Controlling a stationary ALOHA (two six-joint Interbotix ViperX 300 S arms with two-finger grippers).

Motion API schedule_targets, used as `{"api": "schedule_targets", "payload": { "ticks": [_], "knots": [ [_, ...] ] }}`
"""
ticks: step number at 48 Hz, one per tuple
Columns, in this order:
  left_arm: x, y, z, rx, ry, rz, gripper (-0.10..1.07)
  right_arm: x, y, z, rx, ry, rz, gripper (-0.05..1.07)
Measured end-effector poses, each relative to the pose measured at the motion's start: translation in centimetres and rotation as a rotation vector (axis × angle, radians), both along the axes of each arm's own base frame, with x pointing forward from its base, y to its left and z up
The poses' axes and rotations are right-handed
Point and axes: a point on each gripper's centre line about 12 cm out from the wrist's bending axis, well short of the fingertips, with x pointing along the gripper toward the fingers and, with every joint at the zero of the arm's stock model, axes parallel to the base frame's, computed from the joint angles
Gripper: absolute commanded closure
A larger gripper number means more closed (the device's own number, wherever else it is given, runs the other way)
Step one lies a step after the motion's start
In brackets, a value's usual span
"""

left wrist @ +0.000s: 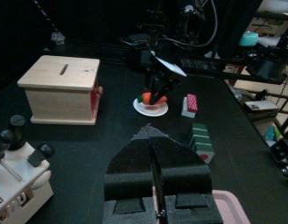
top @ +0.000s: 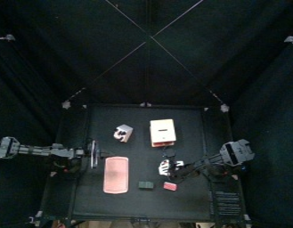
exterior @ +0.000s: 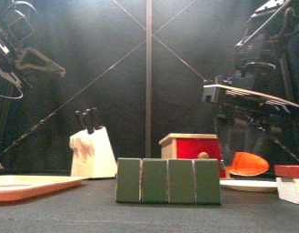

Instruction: Put carrot above sushi roll

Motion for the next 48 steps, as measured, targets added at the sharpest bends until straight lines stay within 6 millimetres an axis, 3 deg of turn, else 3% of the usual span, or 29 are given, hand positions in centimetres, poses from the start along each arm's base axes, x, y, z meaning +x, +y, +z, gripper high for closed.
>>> {"api": "schedule_targets", "payload": {
  "ticks": [22, 38, 48],
  "knots": [
    [0.0, 0.0, 0.0, 0.000, 0.002, 0.000, 1.00, 2.7, 0.1, 1.9, -0.038, -0.085, 0.045, 0.35],
    [0.0, 0.0, -0.1, -0.004, 0.001, 0.003, 1.00, 6.0, -0.4, 1.0, -0.021, -0.121, 0.047, 0.35],
    [0.0, 0.0, -0.1, -0.009, 0.003, 0.002, 1.00, 8.4, -1.2, -0.6, -0.013, -0.131, 0.041, 0.35]
  ]
}}
